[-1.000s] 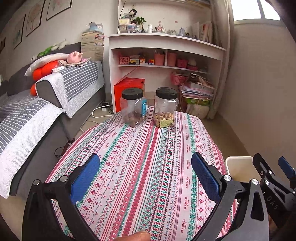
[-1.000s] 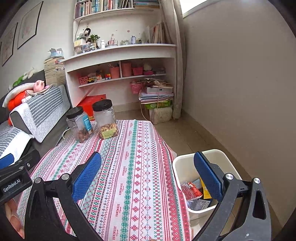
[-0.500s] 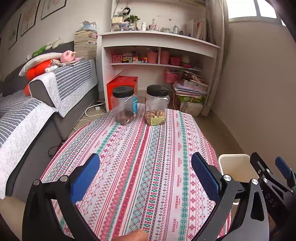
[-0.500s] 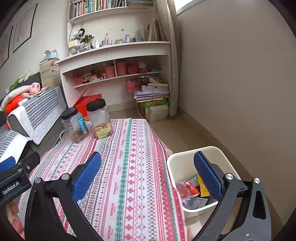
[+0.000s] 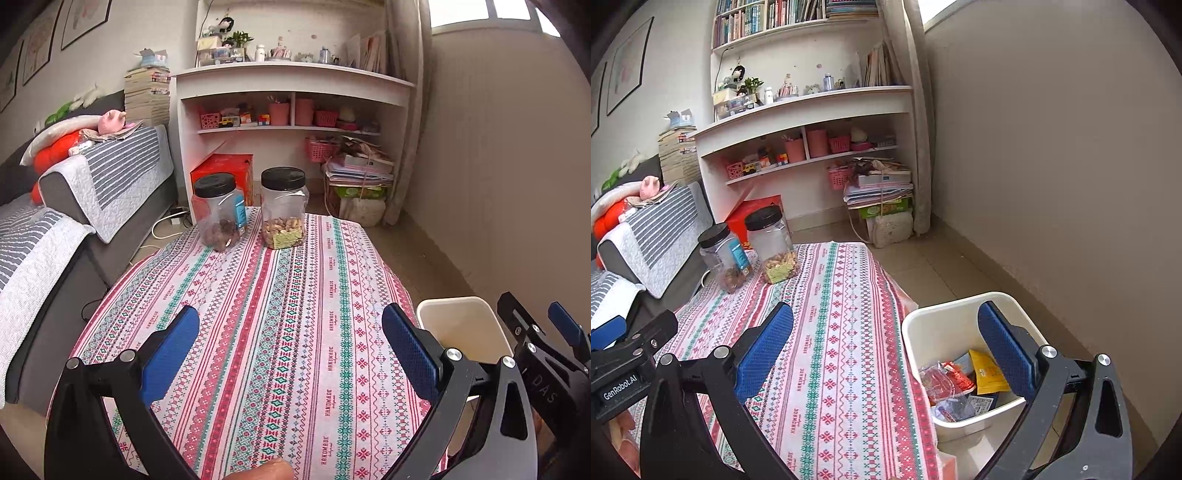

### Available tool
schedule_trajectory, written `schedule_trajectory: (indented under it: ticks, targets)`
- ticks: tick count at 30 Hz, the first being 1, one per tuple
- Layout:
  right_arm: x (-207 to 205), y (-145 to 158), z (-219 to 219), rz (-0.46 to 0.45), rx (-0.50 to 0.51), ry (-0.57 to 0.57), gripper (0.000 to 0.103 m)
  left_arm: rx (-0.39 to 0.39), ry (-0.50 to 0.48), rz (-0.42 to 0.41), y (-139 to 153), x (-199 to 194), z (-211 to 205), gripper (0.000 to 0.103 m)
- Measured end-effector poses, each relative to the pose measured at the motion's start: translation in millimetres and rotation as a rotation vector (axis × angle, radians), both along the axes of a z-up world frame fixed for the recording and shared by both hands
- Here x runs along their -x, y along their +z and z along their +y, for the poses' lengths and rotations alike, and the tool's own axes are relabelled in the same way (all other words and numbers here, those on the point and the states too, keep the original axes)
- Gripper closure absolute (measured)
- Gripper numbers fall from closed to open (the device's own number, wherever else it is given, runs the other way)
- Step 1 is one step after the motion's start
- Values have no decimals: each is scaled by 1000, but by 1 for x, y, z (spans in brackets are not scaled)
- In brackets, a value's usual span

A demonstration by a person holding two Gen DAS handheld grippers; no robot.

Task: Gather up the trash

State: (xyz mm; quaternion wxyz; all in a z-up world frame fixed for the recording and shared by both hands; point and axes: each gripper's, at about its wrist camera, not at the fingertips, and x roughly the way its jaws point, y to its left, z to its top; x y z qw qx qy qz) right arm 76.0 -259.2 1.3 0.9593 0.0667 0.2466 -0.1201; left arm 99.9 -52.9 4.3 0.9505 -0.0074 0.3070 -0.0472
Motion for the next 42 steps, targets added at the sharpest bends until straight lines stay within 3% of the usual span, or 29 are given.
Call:
schedule_trajectory:
  ticks: [21, 42]
  targets:
    - [-8, -10, -17, 47, -12, -3, 7, -16, -21, 18, -9, -6, -17, 7]
    - [-9, -12, -16, 52, -11, 10, 7, -38, -62, -38, -9, 1, -19, 8]
